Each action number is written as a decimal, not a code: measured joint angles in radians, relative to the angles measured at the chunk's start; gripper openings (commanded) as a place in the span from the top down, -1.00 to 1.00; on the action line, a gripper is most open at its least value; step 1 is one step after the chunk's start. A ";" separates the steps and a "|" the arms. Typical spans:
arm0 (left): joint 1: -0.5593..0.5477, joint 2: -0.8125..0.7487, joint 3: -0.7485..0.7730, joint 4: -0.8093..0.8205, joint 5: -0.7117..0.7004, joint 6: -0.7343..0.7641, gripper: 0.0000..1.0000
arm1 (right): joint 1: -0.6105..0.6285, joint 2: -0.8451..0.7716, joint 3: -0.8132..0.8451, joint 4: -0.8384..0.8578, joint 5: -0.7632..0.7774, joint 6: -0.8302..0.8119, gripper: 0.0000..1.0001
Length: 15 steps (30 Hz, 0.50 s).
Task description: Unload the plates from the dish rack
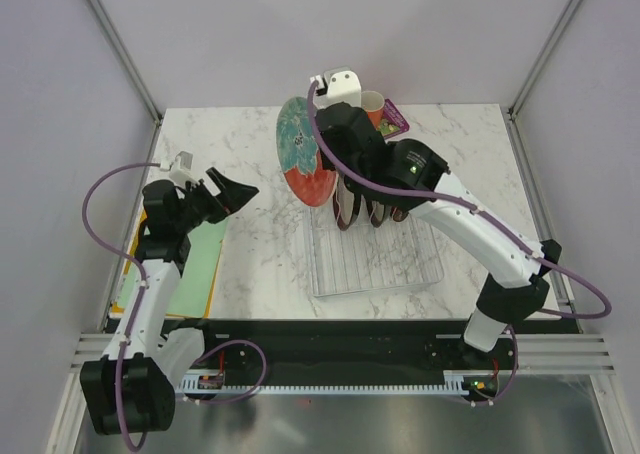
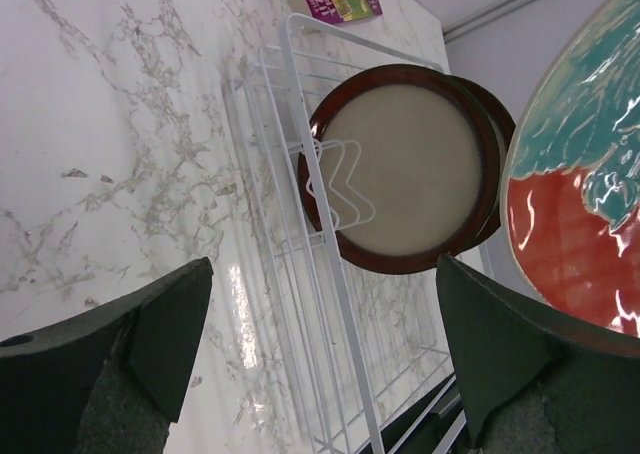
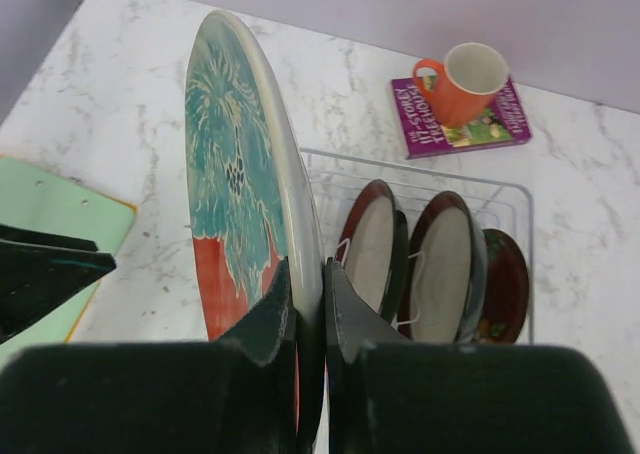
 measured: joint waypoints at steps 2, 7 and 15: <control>0.000 0.000 -0.050 0.088 0.023 -0.059 -1.00 | -0.043 -0.025 -0.047 0.030 -0.098 0.017 1.00; 0.010 0.001 -0.126 0.317 0.079 -0.204 -1.00 | -0.203 -0.090 -0.262 0.151 -0.338 0.083 1.00; 0.011 0.045 -0.148 0.573 0.152 -0.338 -1.00 | -0.351 -0.104 -0.499 0.285 -0.599 0.145 1.00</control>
